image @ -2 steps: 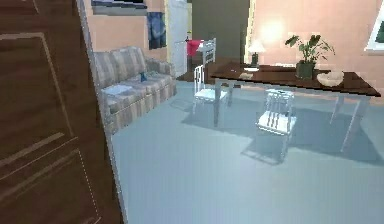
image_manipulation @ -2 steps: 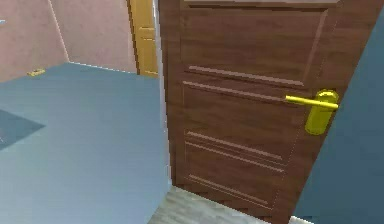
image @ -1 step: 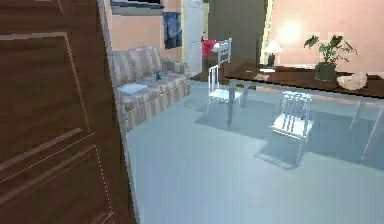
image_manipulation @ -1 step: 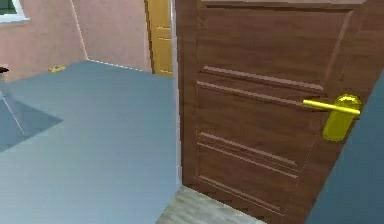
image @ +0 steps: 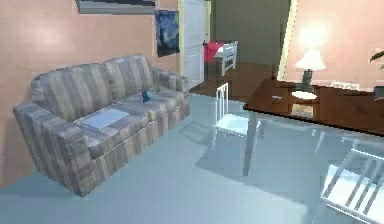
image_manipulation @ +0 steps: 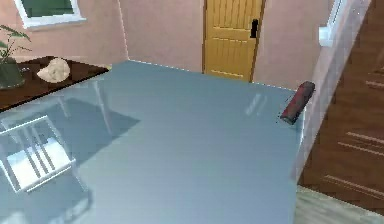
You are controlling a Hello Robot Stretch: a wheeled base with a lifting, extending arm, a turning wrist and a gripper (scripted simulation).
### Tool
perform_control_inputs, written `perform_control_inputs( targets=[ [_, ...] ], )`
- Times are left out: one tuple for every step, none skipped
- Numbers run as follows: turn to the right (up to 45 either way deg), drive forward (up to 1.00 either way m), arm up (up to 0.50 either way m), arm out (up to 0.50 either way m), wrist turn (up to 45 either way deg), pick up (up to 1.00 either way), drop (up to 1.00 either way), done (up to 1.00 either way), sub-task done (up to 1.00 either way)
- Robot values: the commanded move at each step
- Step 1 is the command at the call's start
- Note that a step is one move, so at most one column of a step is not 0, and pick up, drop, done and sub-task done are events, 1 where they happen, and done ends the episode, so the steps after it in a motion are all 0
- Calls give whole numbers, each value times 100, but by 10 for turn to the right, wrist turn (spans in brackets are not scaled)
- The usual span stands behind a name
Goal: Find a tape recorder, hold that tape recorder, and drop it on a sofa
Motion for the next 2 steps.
perform_control_inputs(
  targets=[
    [0,100,0,0,0,0,0,0,0],
    [0,100,0,0,0,0,0,0,0]
  ],
)
